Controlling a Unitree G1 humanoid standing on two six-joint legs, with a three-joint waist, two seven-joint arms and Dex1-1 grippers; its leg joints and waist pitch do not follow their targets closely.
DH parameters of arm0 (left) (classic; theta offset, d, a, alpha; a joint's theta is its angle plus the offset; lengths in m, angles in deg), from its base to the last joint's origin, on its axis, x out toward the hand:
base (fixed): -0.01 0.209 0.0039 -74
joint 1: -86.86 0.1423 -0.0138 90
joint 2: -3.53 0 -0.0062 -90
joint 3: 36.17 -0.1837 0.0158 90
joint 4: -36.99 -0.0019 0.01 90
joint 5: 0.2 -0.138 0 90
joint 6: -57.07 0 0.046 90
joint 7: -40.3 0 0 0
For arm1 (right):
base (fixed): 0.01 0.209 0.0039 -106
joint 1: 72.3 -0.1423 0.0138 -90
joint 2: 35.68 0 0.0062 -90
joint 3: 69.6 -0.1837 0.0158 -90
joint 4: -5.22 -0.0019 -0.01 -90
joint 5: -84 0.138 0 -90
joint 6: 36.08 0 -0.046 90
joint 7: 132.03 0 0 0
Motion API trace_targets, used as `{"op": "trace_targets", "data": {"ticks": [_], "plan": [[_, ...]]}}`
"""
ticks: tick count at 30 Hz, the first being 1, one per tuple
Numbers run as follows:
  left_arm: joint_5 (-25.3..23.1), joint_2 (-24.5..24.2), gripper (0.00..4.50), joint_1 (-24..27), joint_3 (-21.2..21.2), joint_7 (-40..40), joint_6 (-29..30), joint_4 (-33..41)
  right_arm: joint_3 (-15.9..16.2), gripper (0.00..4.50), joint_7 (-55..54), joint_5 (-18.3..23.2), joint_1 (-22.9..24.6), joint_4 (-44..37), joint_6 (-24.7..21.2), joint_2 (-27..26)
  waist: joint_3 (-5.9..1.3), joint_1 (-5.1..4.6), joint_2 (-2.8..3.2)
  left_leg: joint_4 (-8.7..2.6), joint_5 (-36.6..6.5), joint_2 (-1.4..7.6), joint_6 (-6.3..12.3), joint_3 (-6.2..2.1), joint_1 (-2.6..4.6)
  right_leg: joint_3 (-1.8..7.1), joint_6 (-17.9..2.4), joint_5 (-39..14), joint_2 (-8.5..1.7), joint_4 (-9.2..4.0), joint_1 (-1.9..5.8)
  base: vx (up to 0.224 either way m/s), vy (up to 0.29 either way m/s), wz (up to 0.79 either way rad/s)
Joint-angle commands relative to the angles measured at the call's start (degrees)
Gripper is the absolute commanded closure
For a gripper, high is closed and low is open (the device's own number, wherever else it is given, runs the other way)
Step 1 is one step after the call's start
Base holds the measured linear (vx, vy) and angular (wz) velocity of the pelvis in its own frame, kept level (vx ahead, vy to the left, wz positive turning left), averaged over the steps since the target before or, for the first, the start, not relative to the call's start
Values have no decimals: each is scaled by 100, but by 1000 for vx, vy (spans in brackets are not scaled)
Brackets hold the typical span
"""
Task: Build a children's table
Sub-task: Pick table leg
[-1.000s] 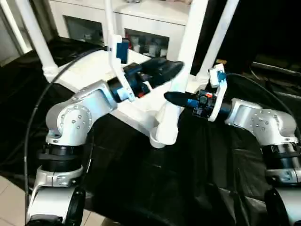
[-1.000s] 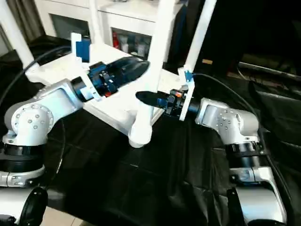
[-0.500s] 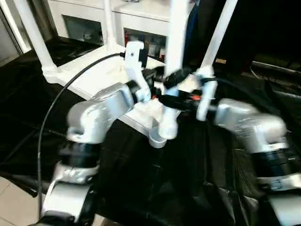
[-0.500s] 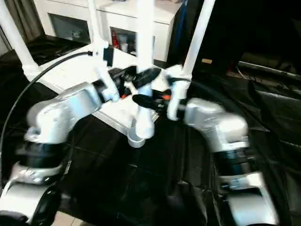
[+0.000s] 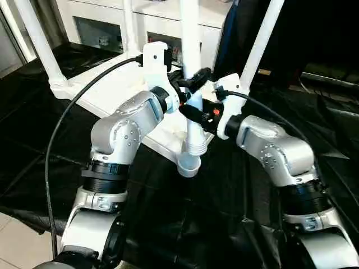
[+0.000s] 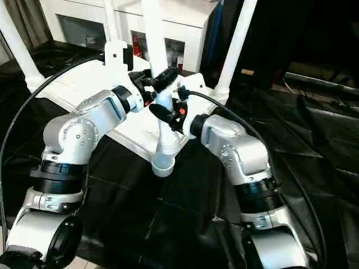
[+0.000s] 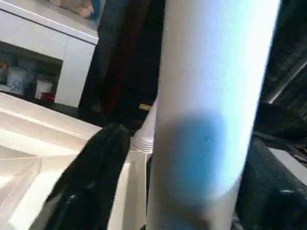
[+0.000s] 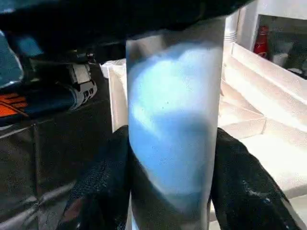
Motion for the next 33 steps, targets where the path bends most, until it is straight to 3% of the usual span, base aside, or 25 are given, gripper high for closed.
{"op": "trace_targets", "data": {"ticks": [1,8,13,14,17,18,22,23,26,28,33], "plan": [[-109,23,142,-73,145,143,-51,-79,-137,269,-31,-40,-87,-82,136,2,-480,-12,-12,-496,-1323,224,-457,-95,202,180,-710,-1276,-262,-437,248,0,0,0],[-118,25,200,-64,126,73,42,-37,-179,269,-102,-78,-136,-44,174,-81,-481,-13,22,-505,-1433,225,-488,-110,210,177,-705,-1314,-263,-442,242,0,0,0],[-95,-22,212,-63,128,-66,74,-12,-192,269,-76,-116,-144,-48,192,-111,-484,-10,40,-507,-1424,223,-498,-111,211,177,-730,-1219,-259,-433,245,0,0,0],[-88,-33,237,-69,129,-111,78,-6,-190,269,-74,-136,-154,-45,200,-113,-485,-16,34,-507,-1420,222,-504,-111,207,177,-729,-1202,-257,-433,249,0,0,0],[71,-120,245,-81,129,-459,100,68,-208,269,199,79,-150,-166,117,-102,-485,-17,51,-511,-1477,227,-492,-112,221,178,-760,-1179,-254,-430,242,0,0,0],[103,-138,251,-86,135,-513,113,75,-196,213,224,78,-153,-177,129,-92,-483,-19,48,-512,-1470,227,-505,-112,218,177,-782,-1162,-255,-428,246,0,0,0],[416,-330,266,-75,141,-983,419,211,-238,180,579,354,-108,-308,-101,28,-481,-12,46,-511,-1488,223,-482,-108,229,175,-843,-1150,-253,-408,249,0,0,0],[698,-556,266,-75,139,-1425,721,379,-275,165,1145,759,-23,-491,-538,321,-481,-14,30,-508,-1482,227,-455,-104,245,174,-870,-1131,-246,-410,249,0,0,0],[1146,-760,267,-135,256,-1954,1006,589,-138,146,2099,1174,155,-825,-931,871,-474,46,48,-505,-1394,242,-388,-100,243,179,-946,-984,-255,-384,273,0,0,0],[1587,-951,268,-164,347,-2496,1243,793,-155,117,2551,1460,286,-950,-1207,1149,-471,59,-17,-484,-1309,229,-312,-82,230,178,-1043,-1088,-279,-386,281,0,0,0],[2129,-1130,268,-195,468,-3184,1500,999,-54,107,2937,1660,345,-961,-1505,1416,-453,44,-16,-490,-1376,233,-352,-85,212,173,-1104,-1443,-291,-407,266,0,0,0]]}}
